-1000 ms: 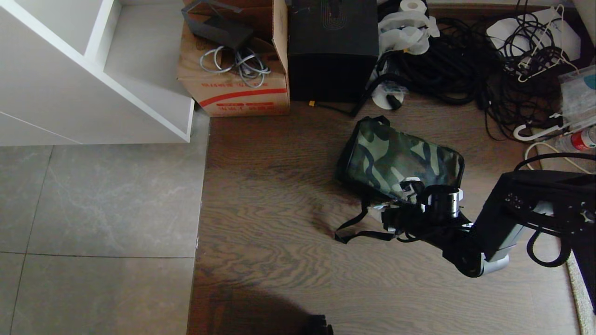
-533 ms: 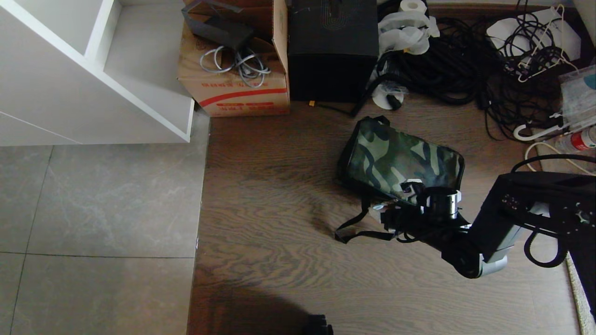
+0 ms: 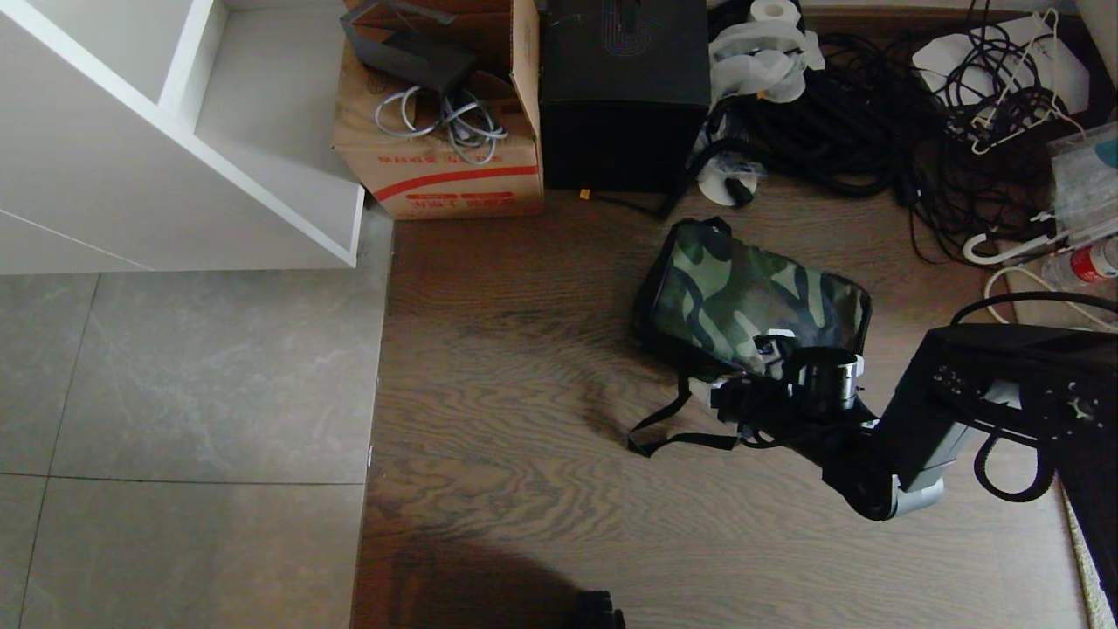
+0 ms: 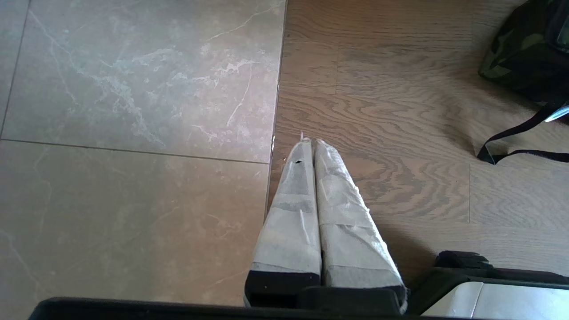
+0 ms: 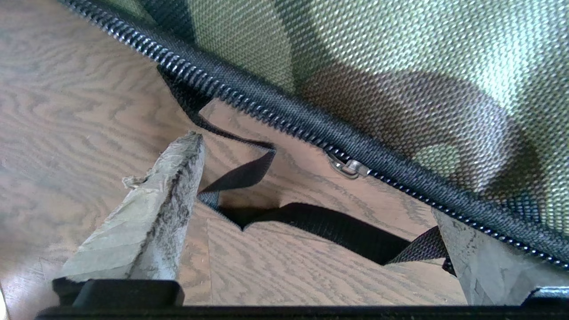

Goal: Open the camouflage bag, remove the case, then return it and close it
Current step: Open the top of the storage box

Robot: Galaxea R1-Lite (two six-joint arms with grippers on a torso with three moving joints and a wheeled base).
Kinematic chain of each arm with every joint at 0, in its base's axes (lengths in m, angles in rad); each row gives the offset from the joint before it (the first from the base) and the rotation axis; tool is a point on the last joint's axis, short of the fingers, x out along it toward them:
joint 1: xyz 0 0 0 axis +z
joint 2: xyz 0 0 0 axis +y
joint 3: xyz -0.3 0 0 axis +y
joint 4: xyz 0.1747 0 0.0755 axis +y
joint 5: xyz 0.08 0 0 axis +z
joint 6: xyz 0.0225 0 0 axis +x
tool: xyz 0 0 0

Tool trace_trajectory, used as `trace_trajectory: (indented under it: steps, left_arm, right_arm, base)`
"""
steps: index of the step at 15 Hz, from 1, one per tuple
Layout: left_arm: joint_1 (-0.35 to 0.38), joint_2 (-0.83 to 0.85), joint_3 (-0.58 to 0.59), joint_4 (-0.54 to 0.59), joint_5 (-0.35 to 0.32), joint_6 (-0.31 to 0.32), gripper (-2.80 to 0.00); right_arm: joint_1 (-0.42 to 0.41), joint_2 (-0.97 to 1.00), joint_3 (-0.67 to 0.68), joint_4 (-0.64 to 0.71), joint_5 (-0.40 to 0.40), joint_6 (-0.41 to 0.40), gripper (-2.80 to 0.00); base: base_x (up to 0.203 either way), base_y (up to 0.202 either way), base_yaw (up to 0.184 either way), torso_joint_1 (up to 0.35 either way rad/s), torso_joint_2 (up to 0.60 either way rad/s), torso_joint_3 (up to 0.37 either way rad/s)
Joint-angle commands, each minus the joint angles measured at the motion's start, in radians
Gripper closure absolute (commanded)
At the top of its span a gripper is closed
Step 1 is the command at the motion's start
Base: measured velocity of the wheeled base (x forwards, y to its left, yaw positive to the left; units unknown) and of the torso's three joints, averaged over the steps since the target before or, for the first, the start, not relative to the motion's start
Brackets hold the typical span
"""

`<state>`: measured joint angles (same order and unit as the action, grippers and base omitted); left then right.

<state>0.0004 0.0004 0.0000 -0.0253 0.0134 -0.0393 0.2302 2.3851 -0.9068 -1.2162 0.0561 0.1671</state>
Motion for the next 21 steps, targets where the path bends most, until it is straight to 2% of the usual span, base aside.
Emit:
trace_trajectory:
  steps: [1, 3, 5, 8, 10, 12, 15, 21]
  left_arm:
    - [0.001, 0.0, 0.009, -0.001, 0.0, -0.001, 0.0]
    - [0.0, 0.0, 0.009, -0.001, 0.0, -0.001, 0.0]
    - [0.0, 0.001, 0.009, -0.001, 0.0, -0.001, 0.0]
    - [0.0, 0.001, 0.009, -0.001, 0.0, -0.001, 0.0]
    - [0.0, 0.0, 0.009, -0.001, 0.0, -0.001, 0.0]
    - [0.0, 0.0, 0.009, -0.001, 0.0, -0.001, 0.0]
    - [0.0, 0.0, 0.009, -0.001, 0.0, -0.001, 0.0]
    - [0.0, 0.0, 0.009, -0.001, 0.0, -0.001, 0.0]
  right_arm:
    - [0.0, 0.003, 0.003, -0.008, -0.025, 0.012, -2.8]
    - [0.003, 0.009, 0.012, -0.006, -0.078, 0.014, -2.8]
    - [0.017, 0.01, 0.016, 0.0, -0.192, 0.024, -2.8]
    - [0.064, 0.02, 0.022, 0.001, -0.308, 0.079, -2.8]
    - [0.086, 0.015, 0.016, 0.008, -0.321, 0.118, -2.8]
    - [0.091, -0.013, 0.026, 0.049, -0.319, 0.125, -2.8]
    - [0.107, -0.042, 0.022, 0.122, -0.317, 0.189, -2.8]
    - [0.134, -0.04, -0.029, 0.13, -0.318, 0.263, -2.8]
  base:
    - [0.0, 0.0, 0.0, 0.0, 0.0, 0.0]
    - [0.0, 0.0, 0.0, 0.0, 0.0, 0.0]
    - [0.0, 0.0, 0.0, 0.0, 0.0, 0.0]
    - [0.0, 0.0, 0.0, 0.0, 0.0, 0.0]
    - [0.0, 0.0, 0.0, 0.0, 0.0, 0.0]
    - [0.0, 0.0, 0.0, 0.0, 0.0, 0.0]
    - [0.0, 0.0, 0.0, 0.0, 0.0, 0.0]
    - [0.0, 0.0, 0.0, 0.0, 0.0, 0.0]
